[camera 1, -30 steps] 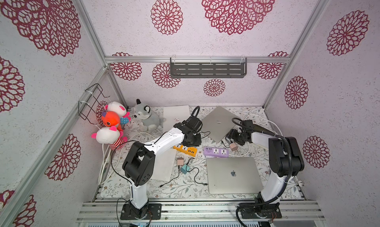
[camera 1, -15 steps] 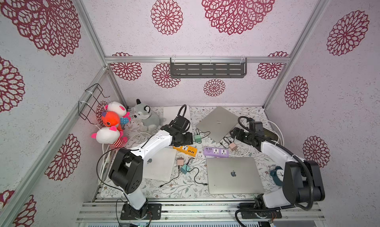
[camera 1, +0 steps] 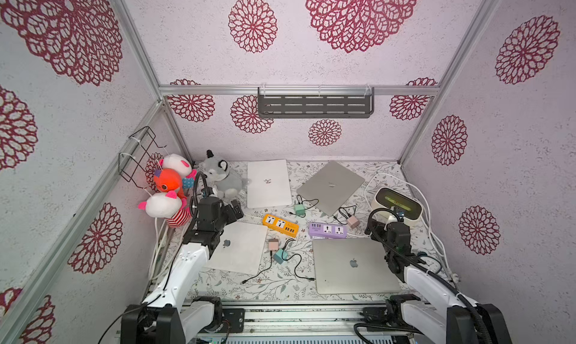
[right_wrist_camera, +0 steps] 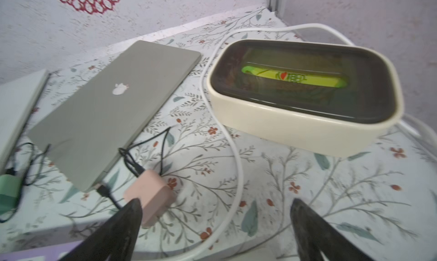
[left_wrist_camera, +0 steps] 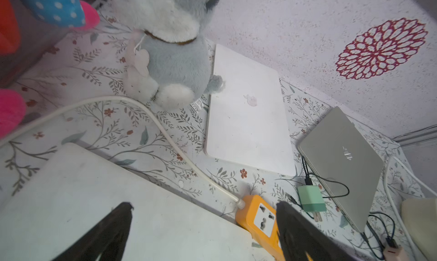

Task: Unplug the laptop charger
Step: Reset both arms

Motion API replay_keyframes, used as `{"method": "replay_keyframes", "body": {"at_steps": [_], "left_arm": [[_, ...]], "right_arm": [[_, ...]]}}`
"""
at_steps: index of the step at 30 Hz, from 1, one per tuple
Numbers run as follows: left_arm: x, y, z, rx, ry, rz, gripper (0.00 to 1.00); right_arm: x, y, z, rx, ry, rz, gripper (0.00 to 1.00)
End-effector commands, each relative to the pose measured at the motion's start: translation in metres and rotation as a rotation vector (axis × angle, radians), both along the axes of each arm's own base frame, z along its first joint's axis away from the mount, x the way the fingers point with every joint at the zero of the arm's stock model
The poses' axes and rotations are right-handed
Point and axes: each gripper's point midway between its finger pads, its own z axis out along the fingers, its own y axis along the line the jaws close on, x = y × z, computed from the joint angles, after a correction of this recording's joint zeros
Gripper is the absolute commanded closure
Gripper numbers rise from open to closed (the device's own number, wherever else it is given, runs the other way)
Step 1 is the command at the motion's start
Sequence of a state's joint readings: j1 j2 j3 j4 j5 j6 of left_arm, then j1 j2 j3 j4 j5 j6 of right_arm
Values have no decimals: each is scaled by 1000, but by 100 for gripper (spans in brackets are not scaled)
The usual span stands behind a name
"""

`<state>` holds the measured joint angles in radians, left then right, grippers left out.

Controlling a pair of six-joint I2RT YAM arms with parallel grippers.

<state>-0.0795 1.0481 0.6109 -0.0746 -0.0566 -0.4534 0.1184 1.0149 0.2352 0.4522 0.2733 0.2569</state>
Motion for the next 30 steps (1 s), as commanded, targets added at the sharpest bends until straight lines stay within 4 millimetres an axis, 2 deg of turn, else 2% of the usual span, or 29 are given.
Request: {"method": "replay_keyframes", "body": {"at_steps": [1,3,5,6,8,10,12,13,14,15,16,17,18,21,23,25,30], "left_arm": [[5,19,30,212,-163,22,2],[4,31,24,270,-194,73,2],[2,48,23,289,-297,168,2],[0,55,18,279,-264,185,2],[4,62,26,302,-343,188,2],[3,69,15,327,-395,208,2],[6,70,-10,363,-328,179,2],[9,71,-17,384,-331,166,2],[15,71,-16,421,-363,160,2],[18,70,-24,420,-361,138,2],[26,74,-37,403,-341,133,2],[34,76,-42,405,-355,132,2],[38,80,-38,407,-377,156,2],[45,110,-54,358,-172,285,2],[43,112,-48,364,-234,306,2],[39,119,-50,357,-204,345,2],[43,116,-50,365,-205,328,2]], "right_arm": [[17,-19,57,-159,-234,-80,1],[21,-19,52,-172,-251,-78,1],[23,-16,43,-185,-275,-57,1],[24,-15,37,-187,-266,-48,1],[29,-17,35,-202,-253,-55,1],[31,-20,36,-217,-270,-56,1],[30,-24,30,-214,-297,-59,1],[29,-26,21,-204,-299,-65,1],[33,-26,22,-217,-326,-68,1],[34,-25,18,-216,-298,-57,1],[42,-25,10,-197,-227,-46,1],[50,-29,10,-203,-230,-63,1],[52,-33,9,-201,-205,-87,1],[46,-36,10,-193,-219,-111,1],[49,-38,11,-204,-218,-128,1],[48,-35,11,-207,-223,-115,1],[52,-37,9,-202,-204,-122,1]]}}
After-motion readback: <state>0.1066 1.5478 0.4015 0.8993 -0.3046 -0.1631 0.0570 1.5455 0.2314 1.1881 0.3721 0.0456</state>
